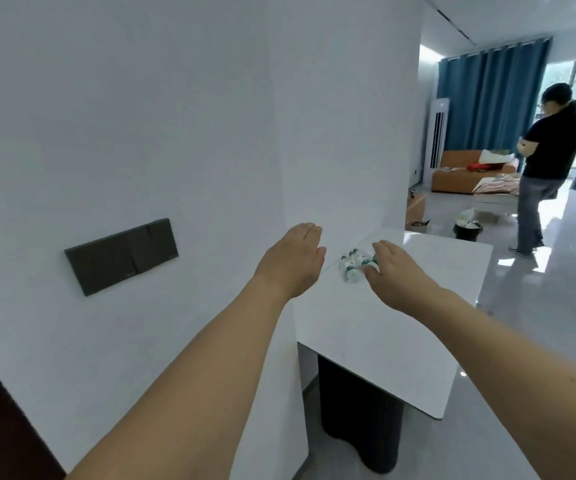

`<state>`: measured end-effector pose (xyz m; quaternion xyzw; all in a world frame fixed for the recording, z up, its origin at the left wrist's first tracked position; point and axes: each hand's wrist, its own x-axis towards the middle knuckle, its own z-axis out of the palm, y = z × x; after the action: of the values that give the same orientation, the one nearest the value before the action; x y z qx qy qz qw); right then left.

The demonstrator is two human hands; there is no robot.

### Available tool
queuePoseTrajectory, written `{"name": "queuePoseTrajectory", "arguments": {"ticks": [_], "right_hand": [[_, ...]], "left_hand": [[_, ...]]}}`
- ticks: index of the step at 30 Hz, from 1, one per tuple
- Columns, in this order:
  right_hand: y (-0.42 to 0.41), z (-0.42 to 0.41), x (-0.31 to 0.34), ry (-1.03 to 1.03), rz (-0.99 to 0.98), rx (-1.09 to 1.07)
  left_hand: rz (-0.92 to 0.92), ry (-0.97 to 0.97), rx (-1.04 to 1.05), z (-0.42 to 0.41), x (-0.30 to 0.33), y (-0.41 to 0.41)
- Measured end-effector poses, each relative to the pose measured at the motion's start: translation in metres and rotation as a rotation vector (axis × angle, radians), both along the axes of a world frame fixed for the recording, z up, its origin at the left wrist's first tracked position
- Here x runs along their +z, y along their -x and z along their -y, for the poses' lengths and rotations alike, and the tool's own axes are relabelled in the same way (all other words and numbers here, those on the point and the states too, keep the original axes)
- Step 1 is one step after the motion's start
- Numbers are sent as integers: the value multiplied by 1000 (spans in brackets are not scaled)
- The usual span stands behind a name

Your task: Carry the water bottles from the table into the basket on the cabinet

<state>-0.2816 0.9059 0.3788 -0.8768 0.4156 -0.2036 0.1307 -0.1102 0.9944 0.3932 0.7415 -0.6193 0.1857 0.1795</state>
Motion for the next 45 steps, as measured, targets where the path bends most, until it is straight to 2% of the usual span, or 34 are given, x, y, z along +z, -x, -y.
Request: {"name": "queuePoseTrajectory", "arguments": {"ticks": [4, 9, 13, 23, 32, 45], "right_hand": [[-7, 36, -4, -11, 22, 24], [-52, 48, -12, -26, 60, 254], [-87, 63, -14, -33, 49, 355], [-127, 149, -16, -28, -33, 434], [-112, 226, -18, -59, -19, 526], [-13, 383, -20, -60, -49, 579]], "left_hand": [[-37, 4, 51, 22, 4, -5], [-115, -24, 180, 21, -6, -29], [-123, -64, 278, 32, -16, -54], [-117, -58, 348, 110, -32, -72], [-105, -103, 438, 180, -31, -50], [-113, -76, 532, 307, -35, 39]]}}
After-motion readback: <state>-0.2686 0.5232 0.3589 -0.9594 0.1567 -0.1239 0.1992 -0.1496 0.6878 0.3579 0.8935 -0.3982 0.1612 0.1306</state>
